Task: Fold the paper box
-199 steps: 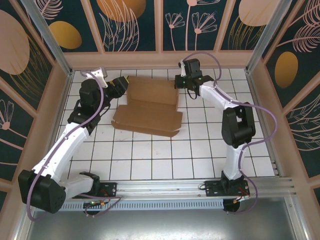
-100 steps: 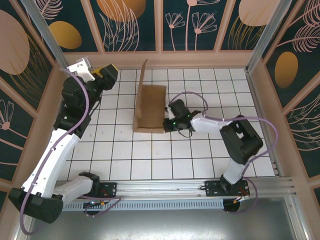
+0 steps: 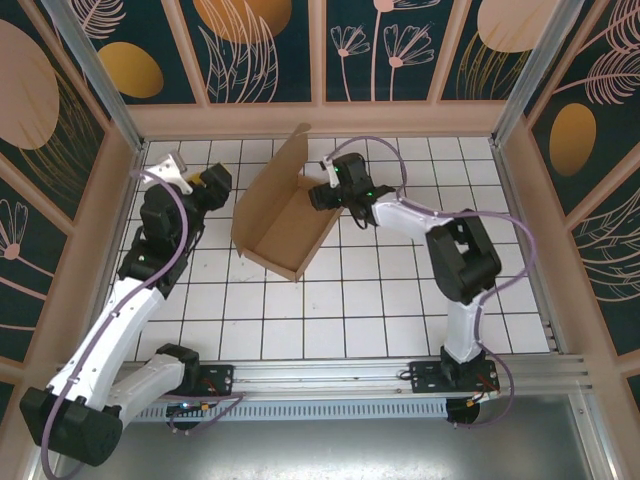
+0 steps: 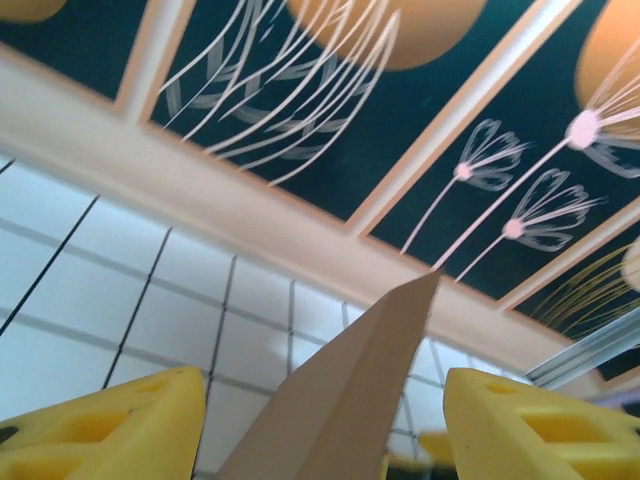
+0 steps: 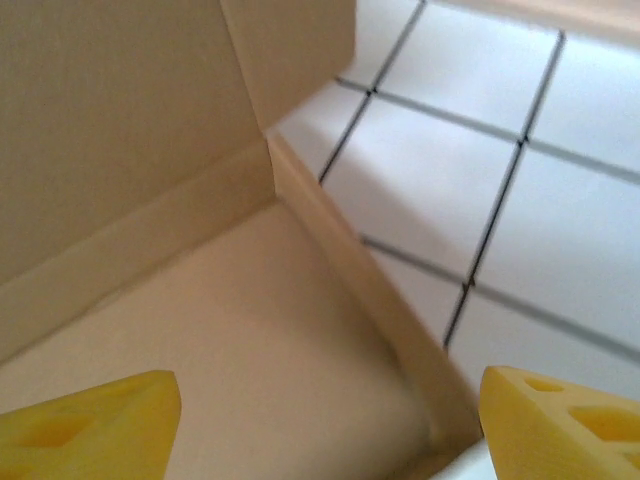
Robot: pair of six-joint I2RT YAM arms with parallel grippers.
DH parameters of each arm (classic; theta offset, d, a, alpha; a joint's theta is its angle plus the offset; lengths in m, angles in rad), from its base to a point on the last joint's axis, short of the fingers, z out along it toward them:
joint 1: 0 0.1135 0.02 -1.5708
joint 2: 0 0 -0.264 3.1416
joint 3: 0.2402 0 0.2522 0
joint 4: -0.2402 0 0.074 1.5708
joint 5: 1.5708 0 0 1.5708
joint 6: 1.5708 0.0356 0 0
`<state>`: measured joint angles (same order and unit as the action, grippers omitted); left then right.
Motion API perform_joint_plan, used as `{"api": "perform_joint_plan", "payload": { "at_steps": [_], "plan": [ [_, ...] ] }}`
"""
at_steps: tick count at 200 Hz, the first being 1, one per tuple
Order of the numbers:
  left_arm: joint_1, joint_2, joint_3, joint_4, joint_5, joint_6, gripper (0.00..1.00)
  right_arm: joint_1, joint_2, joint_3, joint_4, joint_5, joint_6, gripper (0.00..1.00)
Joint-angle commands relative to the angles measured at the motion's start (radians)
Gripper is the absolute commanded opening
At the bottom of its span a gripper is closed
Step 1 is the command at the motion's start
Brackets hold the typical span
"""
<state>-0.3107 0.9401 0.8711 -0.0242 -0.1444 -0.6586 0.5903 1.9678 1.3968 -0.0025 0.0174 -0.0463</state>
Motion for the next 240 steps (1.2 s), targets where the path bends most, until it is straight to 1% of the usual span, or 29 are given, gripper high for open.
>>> {"api": "perform_joint_plan", "payload": {
  "at_steps": [1, 21, 42, 58, 70, 83, 105, 115, 129, 137, 145, 159, 173, 209, 231, 240],
  "plan": [
    [-0.004, -0.065, -0.084, -0.011, -0.047, -0.055, 0.64, -0.018, 0.123, 0.120, -0.013, 0.002, -0.211, 0.78],
    [-0.004, -0.097, -0.152, -0.005, -0.032, -0.064, 0.63, -0.023, 0.219, 0.213, -0.043, 0.026, -0.279, 0.77],
    [-0.004, -0.116, -0.189, -0.014, -0.021, -0.062, 0.62, -0.025, 0.283, 0.252, -0.031, 0.103, -0.345, 0.76],
    [-0.006, -0.119, -0.210, -0.010, -0.006, -0.062, 0.61, -0.037, 0.320, 0.299, -0.036, 0.115, -0.345, 0.73],
    [-0.005, -0.118, -0.220, -0.001, 0.000, -0.057, 0.61, -0.037, 0.341, 0.330, -0.046, 0.097, -0.349, 0.70],
    [-0.006, -0.113, -0.225, 0.005, 0.002, -0.048, 0.60, -0.038, 0.360, 0.361, -0.070, 0.077, -0.366, 0.64],
    [-0.007, -0.106, -0.223, 0.011, 0.005, -0.038, 0.60, -0.038, 0.398, 0.424, -0.163, 0.002, -0.414, 0.53],
    [-0.005, -0.100, -0.224, 0.018, 0.012, -0.037, 0.59, -0.038, 0.415, 0.449, -0.199, -0.044, -0.425, 0.46],
    [-0.007, -0.090, -0.224, 0.024, 0.027, -0.033, 0.59, -0.038, 0.439, 0.483, -0.242, -0.062, -0.431, 0.38],
    [-0.007, -0.085, -0.225, 0.027, 0.033, -0.032, 0.59, -0.038, 0.448, 0.488, -0.248, -0.059, -0.432, 0.35],
    [-0.008, -0.082, -0.229, 0.032, 0.039, -0.030, 0.59, -0.037, 0.451, 0.478, -0.242, -0.041, -0.432, 0.33],
    [-0.012, -0.078, -0.231, 0.036, 0.043, -0.029, 0.58, -0.038, 0.458, 0.470, -0.242, -0.007, -0.429, 0.26],
    [-0.013, -0.078, -0.230, 0.041, 0.044, -0.029, 0.57, -0.035, 0.450, 0.444, -0.232, 0.052, -0.429, 0.21],
    [-0.017, -0.078, -0.224, 0.038, 0.037, -0.030, 0.57, -0.003, 0.387, 0.350, -0.179, 0.247, -0.441, 0.11],
    [-0.017, -0.083, -0.224, 0.038, 0.034, -0.030, 0.57, 0.018, 0.332, 0.284, -0.178, 0.341, -0.436, 0.10],
    [-0.017, -0.086, -0.224, 0.038, 0.031, -0.029, 0.57, 0.025, 0.308, 0.253, -0.186, 0.355, -0.425, 0.10]
  ]
}}
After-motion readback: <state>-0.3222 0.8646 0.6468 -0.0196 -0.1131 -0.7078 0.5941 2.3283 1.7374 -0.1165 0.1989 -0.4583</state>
